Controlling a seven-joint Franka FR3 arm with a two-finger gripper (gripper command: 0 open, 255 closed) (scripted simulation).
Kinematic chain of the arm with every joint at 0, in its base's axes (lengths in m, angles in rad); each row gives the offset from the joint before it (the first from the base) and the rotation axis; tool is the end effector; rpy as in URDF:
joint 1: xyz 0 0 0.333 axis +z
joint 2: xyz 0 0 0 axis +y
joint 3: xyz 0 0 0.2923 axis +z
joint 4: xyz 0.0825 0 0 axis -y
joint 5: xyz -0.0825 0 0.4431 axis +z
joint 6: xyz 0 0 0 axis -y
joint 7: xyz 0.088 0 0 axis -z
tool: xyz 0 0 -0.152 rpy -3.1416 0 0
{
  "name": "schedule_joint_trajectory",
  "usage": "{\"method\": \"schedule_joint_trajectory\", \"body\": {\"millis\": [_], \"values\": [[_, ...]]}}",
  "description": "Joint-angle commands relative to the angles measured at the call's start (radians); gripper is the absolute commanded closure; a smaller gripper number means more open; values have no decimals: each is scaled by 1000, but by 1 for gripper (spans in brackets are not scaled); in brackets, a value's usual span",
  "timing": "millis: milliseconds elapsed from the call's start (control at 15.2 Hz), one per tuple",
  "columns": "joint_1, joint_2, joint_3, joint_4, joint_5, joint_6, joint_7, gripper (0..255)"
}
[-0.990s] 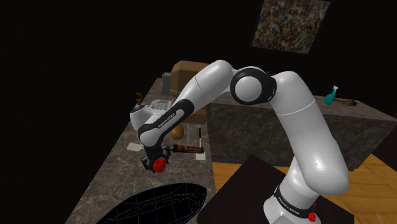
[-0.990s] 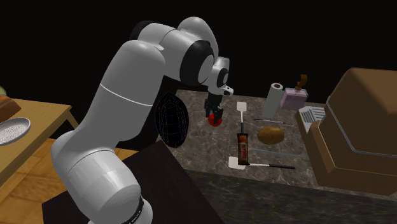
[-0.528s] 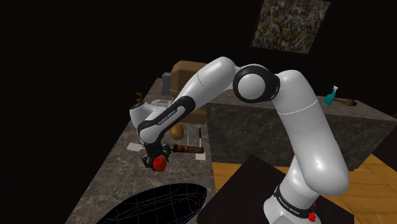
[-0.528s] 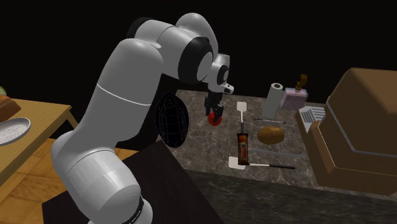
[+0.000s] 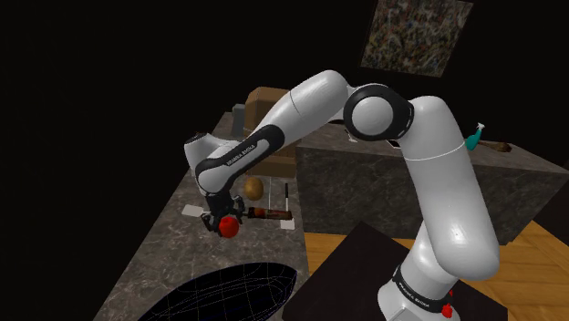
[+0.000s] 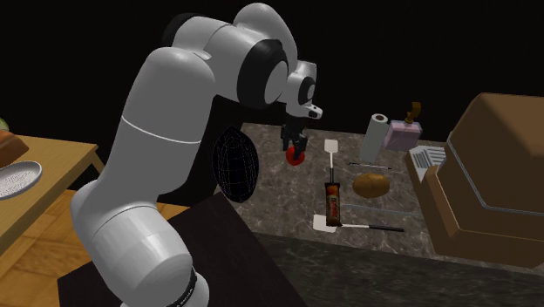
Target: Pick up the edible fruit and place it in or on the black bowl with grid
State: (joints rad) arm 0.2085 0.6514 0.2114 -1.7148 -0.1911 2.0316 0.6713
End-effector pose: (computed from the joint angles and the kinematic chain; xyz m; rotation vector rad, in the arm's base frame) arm 0.5988 0.2507 0.0921 2.9250 -0.2352 -0.3808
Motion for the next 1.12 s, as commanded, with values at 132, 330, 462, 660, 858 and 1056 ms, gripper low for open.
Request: {"method": "schedule_joint_trajectory", "body": {"millis": [132, 330, 462, 660, 858, 1056], "values": [[-4, -39, 6, -3, 8, -35, -5, 255], [-6, -64, 10, -1, 15, -62, -9, 255], [-8, -81, 12, 2, 19, -81, -12, 255], [-10, -105, 15, 7, 25, -110, -16, 255], [-12, -127, 19, 16, 30, -140, -21, 255], [-13, -148, 21, 26, 36, -171, -25, 255]]}}
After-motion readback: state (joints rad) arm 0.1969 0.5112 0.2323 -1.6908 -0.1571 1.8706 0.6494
